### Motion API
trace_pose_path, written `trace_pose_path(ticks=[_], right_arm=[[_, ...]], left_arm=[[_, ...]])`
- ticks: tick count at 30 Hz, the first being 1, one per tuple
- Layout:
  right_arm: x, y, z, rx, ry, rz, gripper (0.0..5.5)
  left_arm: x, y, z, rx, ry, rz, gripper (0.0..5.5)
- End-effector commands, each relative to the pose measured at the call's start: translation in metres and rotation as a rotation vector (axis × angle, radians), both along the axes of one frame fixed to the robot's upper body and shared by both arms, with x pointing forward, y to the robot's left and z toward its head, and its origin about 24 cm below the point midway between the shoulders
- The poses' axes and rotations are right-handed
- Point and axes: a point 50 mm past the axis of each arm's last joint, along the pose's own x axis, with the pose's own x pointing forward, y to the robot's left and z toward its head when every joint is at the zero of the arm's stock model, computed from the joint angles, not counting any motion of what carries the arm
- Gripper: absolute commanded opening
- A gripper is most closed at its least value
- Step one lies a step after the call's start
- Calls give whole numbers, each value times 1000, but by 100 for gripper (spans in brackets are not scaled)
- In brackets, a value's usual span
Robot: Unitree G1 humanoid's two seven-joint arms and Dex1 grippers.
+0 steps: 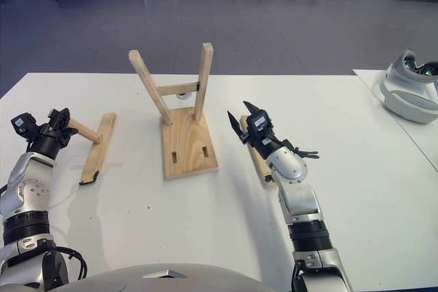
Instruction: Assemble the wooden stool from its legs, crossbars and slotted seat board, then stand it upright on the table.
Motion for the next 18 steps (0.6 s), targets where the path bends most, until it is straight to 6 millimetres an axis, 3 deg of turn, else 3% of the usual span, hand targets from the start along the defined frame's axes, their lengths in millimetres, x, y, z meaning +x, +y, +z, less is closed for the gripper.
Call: trace_pose_path(ticks=[1, 5, 9, 15, 18], right_arm=[[-2, 1, -2, -5, 13, -2, 263], [-1, 0, -2, -14, 10, -3, 263], [-1, 2, -3, -25, 10, 6, 263], [-1, 2, -2, -30, 6, 6, 263], [-2, 3, -3, -27, 7, 4, 263]], left_arm=[[-4, 4, -15, 60, 95, 30, 41], [-7, 1, -23, 140, 134, 31, 41], [-5, -13, -33, 166, 175, -42, 41], [9, -10, 10, 73, -34, -45, 41], [9, -5, 12, 50, -38, -38, 41]])
